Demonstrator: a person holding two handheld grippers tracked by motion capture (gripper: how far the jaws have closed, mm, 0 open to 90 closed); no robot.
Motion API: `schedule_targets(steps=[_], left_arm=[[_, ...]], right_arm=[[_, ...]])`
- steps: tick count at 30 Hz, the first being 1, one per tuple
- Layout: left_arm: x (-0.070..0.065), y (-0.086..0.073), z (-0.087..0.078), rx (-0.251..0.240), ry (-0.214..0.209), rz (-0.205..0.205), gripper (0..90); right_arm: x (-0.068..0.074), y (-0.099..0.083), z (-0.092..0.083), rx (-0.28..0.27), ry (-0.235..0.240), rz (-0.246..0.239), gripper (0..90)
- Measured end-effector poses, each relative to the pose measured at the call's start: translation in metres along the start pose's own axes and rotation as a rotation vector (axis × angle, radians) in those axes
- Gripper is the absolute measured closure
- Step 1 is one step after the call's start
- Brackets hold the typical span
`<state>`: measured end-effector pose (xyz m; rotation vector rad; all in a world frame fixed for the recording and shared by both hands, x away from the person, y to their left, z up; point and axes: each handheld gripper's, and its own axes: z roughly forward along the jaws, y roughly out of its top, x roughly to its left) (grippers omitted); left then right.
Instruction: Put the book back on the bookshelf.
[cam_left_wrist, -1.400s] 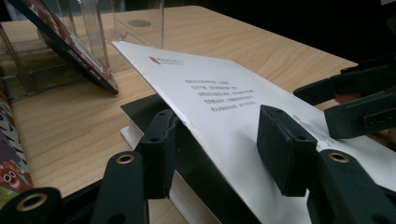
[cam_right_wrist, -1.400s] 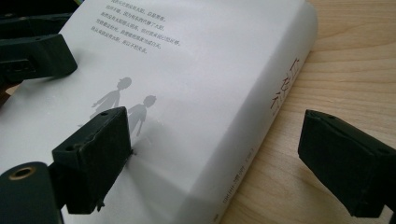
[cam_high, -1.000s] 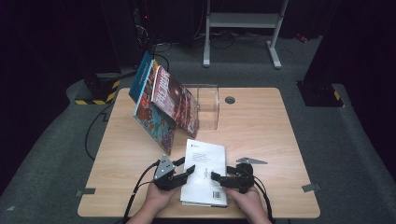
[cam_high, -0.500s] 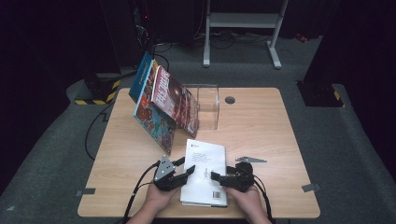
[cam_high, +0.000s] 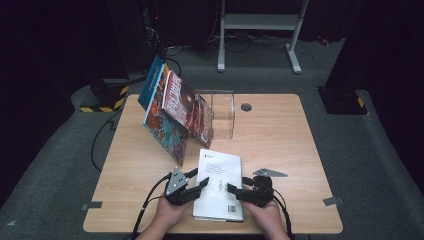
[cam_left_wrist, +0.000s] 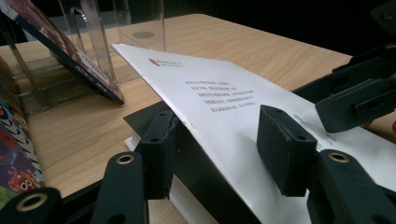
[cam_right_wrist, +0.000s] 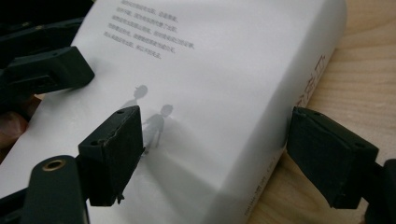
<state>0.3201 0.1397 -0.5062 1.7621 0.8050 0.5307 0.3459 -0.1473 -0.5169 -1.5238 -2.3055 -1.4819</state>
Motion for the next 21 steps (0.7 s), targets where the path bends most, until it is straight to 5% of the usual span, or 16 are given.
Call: schedule_targets(steps=[8,21], left_arm=[[-0.0008,0.0021,-0.0017,-0.011,-0.003,0.001,49.2],[-0.0063,0.0016,-0.0060,-0.042,0.026,0.091,49.6]], right_arm=[[-0.0034,0.0000,0.0013,0.009,0.033,0.031,14.5],[-0.0044,0.0000,0.0008,0.006,0.048,0.020,12.7]])
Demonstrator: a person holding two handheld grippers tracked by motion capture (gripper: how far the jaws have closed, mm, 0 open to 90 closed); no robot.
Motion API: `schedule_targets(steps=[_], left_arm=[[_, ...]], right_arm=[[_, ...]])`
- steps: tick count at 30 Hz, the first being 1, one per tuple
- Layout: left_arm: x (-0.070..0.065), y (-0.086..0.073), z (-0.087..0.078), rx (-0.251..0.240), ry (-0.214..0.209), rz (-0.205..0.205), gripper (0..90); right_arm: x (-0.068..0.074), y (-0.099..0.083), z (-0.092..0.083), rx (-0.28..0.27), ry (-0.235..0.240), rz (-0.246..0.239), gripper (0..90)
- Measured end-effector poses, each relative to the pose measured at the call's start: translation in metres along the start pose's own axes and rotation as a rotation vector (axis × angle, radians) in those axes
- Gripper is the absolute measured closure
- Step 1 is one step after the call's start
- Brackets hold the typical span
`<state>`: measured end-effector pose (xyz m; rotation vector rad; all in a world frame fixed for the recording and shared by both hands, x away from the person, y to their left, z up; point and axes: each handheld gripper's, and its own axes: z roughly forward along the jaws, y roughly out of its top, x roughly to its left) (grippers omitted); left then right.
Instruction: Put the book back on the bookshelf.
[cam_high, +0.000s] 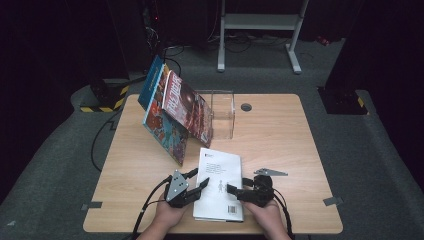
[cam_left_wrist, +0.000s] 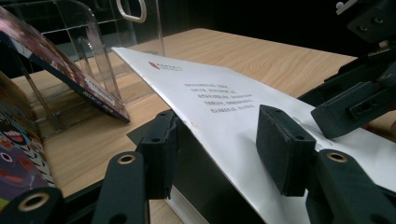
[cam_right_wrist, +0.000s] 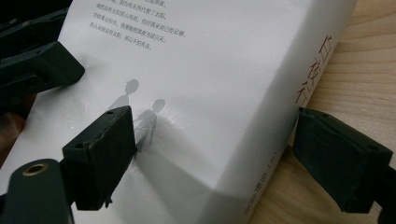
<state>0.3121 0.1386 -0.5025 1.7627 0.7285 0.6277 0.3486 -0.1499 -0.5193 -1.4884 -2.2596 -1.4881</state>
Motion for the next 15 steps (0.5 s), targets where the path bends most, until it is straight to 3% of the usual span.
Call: schedule_targets(steps=[9,15], left_arm=[[-0.0045,0.0001,-0.0034,-0.028,0.016,0.049,49.5],[-0.0064,0.0000,-0.0044,-0.040,0.023,0.067,49.5]], right_arm=[[-0.0051,0.0005,0.0038,0.018,0.051,0.052,7.8],[-0.0072,0.0006,0.0046,0.017,0.072,0.058,7.6]])
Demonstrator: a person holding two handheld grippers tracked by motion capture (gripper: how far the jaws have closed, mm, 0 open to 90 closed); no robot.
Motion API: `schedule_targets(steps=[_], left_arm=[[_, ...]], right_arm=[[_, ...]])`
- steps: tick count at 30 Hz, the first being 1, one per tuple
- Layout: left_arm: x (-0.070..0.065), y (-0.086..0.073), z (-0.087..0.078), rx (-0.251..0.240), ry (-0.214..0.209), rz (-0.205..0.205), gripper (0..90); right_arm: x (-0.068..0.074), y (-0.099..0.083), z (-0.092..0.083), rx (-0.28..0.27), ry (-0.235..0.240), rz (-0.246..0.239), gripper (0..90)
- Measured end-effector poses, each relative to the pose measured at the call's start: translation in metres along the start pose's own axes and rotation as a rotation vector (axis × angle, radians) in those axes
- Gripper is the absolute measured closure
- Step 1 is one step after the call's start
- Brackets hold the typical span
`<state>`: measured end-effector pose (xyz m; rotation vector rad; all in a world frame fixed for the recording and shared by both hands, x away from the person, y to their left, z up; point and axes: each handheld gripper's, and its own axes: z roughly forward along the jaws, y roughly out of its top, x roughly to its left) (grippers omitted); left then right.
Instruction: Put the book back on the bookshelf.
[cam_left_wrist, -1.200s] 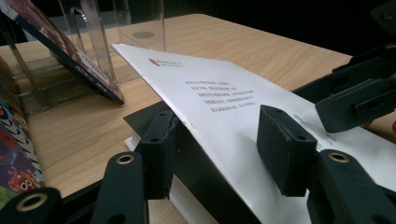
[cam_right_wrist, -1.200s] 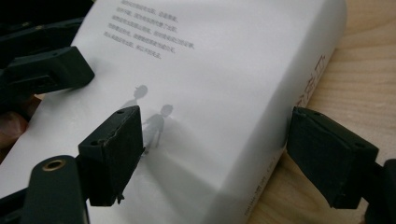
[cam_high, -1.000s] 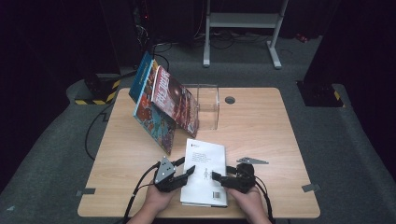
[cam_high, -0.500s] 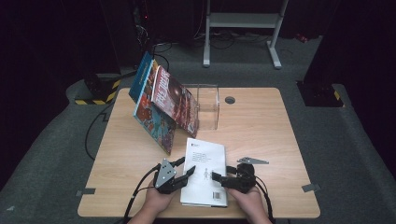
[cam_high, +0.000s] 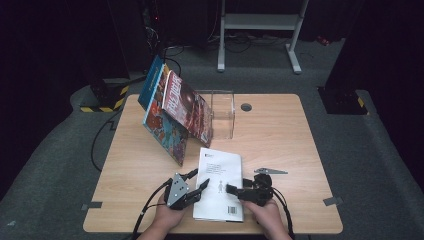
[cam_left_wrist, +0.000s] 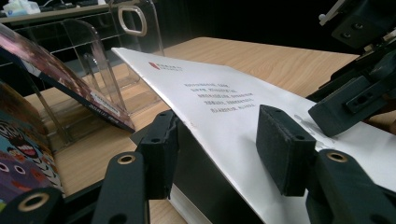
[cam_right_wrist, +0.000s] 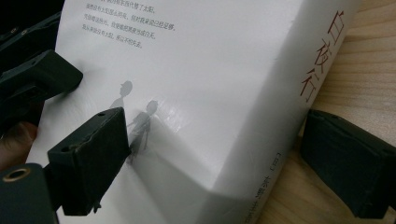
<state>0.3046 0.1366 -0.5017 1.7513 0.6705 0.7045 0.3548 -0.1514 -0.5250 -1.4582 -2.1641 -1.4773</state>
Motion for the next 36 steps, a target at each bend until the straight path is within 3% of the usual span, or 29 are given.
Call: schedule_targets(steps=[8,15,20,29,36], left_arm=[[0.000,-0.001,0.000,-0.014,-0.008,0.007,49.5],[0.001,0.000,0.002,-0.020,-0.021,-0.013,49.5],[0.003,-0.001,0.005,0.013,-0.023,-0.059,49.6],[0.004,0.000,0.006,0.017,-0.028,-0.089,49.5],[0.005,0.002,0.004,0.012,-0.029,-0.093,49.6]], right_arm=[[-0.002,0.001,0.002,0.012,0.042,0.025,7.5],[0.004,0.002,-0.005,-0.001,0.015,0.001,12.5],[0.009,0.002,-0.011,-0.026,-0.022,-0.041,18.8],[0.014,0.003,-0.016,-0.059,-0.043,-0.063,23.3],[0.019,0.003,-0.020,-0.090,-0.066,-0.116,25.2]])
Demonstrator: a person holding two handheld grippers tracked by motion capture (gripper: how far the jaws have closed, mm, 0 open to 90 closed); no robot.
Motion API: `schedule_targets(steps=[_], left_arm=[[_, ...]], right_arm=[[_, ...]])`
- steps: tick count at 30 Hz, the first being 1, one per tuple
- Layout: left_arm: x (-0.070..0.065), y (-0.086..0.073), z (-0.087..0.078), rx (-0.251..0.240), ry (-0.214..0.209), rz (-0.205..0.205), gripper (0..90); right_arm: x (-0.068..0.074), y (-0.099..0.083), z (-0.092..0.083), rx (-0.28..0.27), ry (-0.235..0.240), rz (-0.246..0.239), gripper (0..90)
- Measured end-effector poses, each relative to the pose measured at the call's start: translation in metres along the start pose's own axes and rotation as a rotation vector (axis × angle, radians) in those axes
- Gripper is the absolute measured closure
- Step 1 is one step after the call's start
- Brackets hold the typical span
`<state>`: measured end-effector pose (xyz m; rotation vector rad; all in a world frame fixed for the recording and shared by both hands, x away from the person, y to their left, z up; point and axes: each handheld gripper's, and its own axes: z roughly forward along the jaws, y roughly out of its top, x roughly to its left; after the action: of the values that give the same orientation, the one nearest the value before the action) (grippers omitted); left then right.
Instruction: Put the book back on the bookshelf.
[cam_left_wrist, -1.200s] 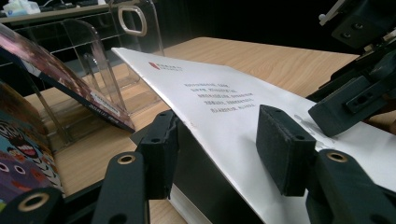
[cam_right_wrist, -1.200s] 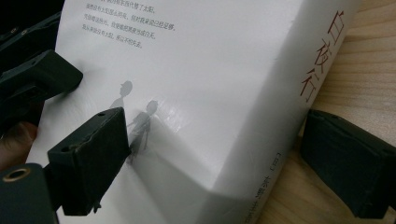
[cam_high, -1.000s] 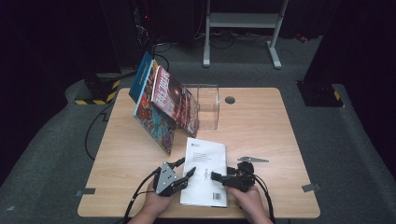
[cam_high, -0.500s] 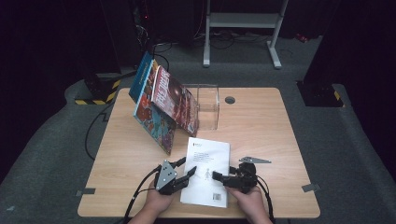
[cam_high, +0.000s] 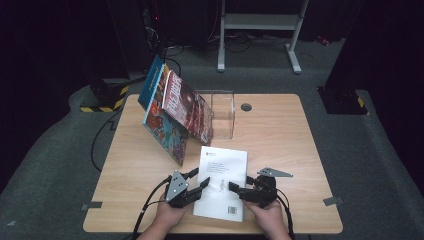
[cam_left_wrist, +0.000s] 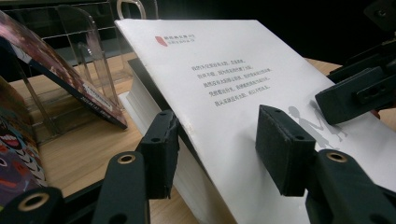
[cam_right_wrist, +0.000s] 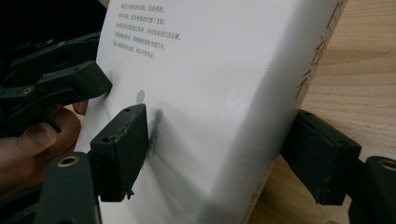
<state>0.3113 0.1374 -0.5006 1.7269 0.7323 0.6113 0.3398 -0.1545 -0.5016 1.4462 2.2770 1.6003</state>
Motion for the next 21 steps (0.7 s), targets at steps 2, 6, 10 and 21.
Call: schedule_targets(steps=[2,6,10,21], left_arm=[[0.000,0.000,0.000,0.002,0.000,-0.001,49.6],[0.000,0.001,-0.001,-0.007,0.000,-0.003,49.6],[0.000,0.003,-0.001,-0.012,-0.001,-0.001,49.6],[-0.002,0.007,-0.003,-0.022,0.006,0.006,49.8]], right_arm=[[0.001,0.000,0.000,-0.003,-0.003,-0.002,25.4],[0.003,0.001,-0.002,-0.016,-0.011,-0.027,26.4],[0.005,0.001,-0.004,-0.034,-0.023,-0.049,27.0],[0.013,0.002,-0.010,-0.074,-0.055,-0.117,28.6]])
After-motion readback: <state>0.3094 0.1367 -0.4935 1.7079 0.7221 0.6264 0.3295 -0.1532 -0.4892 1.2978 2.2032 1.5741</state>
